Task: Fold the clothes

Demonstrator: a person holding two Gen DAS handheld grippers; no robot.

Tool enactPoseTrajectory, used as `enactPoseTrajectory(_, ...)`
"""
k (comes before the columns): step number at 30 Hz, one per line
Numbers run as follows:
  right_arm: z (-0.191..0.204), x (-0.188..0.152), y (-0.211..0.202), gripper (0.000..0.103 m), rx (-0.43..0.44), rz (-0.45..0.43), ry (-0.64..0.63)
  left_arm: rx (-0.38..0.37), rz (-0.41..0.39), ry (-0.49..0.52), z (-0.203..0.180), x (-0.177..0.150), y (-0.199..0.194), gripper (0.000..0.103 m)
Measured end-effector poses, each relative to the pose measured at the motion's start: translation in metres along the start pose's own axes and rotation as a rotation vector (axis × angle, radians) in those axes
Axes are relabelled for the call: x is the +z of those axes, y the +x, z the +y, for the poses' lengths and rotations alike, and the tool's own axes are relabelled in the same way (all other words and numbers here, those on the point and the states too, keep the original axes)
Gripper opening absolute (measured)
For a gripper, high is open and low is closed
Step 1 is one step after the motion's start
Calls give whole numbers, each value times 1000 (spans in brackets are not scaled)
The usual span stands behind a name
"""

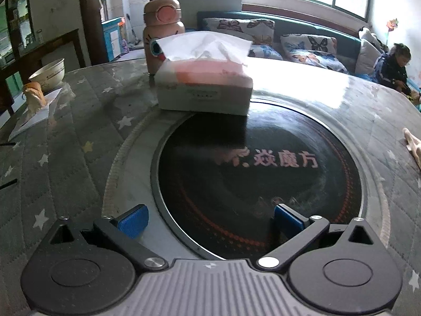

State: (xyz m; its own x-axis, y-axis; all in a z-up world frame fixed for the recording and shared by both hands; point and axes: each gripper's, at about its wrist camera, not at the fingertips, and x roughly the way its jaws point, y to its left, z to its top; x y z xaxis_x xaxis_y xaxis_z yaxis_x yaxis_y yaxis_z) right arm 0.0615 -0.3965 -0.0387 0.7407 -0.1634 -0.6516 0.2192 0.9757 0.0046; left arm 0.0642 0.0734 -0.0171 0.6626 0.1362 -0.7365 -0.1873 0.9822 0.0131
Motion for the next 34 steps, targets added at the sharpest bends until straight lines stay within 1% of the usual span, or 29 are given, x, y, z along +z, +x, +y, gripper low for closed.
enactPoseTrajectory(9, 0, -1, 0, 103, 3, -2, 3, 1, -24, 1, 8, -1, 2, 103)
enactPoseTrajectory(16, -1, 0, 1, 103, 3, -2, 4, -5, -64, 6, 12, -4, 4, 103)
enactPoseTrajectory(23, -1, 0, 0, 103, 3, -3, 4, -1, -88, 2, 13, -5, 6, 103)
enactPoseTrajectory(34, -1, -1, 0, 103, 4, -3, 4, 3, -102, -6, 14, -5, 8, 103)
